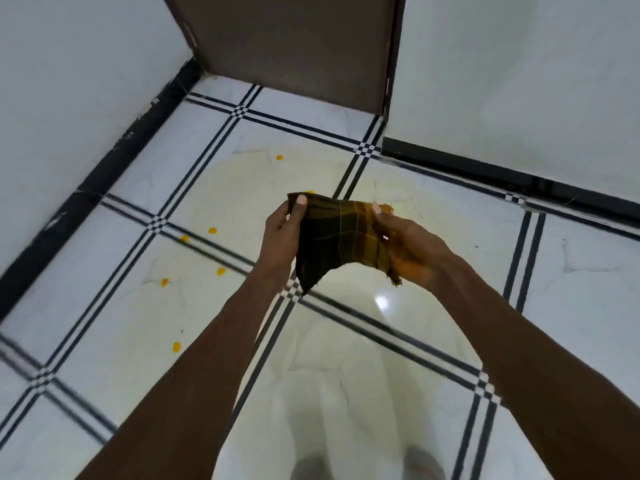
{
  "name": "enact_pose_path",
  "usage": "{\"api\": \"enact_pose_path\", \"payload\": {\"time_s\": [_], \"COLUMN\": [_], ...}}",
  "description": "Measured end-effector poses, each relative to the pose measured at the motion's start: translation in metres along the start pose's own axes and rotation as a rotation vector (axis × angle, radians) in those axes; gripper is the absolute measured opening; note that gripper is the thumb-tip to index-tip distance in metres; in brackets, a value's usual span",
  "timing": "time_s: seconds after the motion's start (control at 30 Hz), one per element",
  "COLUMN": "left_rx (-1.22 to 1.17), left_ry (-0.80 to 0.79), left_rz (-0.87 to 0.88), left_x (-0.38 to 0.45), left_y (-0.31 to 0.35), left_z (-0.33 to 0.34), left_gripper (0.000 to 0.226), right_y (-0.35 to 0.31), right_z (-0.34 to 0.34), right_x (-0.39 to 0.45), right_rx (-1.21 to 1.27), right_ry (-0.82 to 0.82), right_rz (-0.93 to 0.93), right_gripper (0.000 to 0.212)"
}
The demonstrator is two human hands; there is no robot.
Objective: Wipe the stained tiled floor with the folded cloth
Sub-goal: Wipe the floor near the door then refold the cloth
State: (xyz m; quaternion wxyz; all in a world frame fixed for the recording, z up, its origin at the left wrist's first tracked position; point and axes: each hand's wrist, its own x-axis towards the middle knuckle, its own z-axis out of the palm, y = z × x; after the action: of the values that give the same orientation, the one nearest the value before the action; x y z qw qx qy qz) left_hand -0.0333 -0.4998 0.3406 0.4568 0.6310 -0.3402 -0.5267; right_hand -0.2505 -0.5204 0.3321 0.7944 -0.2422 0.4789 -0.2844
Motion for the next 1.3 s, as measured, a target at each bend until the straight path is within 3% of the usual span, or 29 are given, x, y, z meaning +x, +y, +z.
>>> {"api": "enact_pose_path", "payload": {"time_s": [0.13, 0.27, 0.57, 0.77, 0.97, 1.17, 1.3], "left_rx": [-0.142, -0.161, -0.132, -0.068, -0.051, 0.043, 0.125], "left_ry": [0.034, 0.055, 0.325, 0.305, 0.244, 0.167, 0.156], "left_rz": [-0.174, -0.21, -0.218, -0.215, -0.25, -0.306, -0.326], "left_x": [-0.082, -0.162, -0.295, -0.33, -0.35, -0.317, -0.274], "left_y": [0.088, 0.15, 0.213, 0.214, 0.193, 0.149, 0.098], "left_z": [-0.027, -0.061, -0.148, -0.221, -0.318, -0.383, -0.409], "left_gripper": [0.036, 0.038, 0.026, 0.029, 0.028, 0.032, 0.033], "right_y": [-0.038, -0.067, -0.046, -0.007, 0.051, 0.112, 0.156], "right_z": [0.064, 0.134, 0.265, 0.31, 0.384, 0.42, 0.42], "right_x": [-0.093, -0.166, -0.265, -0.29, -0.301, -0.263, -0.204], "right_rx": [0.07, 0.056, -0.166, -0.273, -0.174, -0.041, -0.008], "right_ry": [-0.049, -0.07, -0.093, -0.121, -0.025, 0.066, 0.165], "right_rz": [0.061, 0.104, 0.121, 0.108, 0.063, 0.017, 0.026], "right_gripper": [0.028, 0.033, 0.034, 0.032, 0.032, 0.021, 0.03]}}
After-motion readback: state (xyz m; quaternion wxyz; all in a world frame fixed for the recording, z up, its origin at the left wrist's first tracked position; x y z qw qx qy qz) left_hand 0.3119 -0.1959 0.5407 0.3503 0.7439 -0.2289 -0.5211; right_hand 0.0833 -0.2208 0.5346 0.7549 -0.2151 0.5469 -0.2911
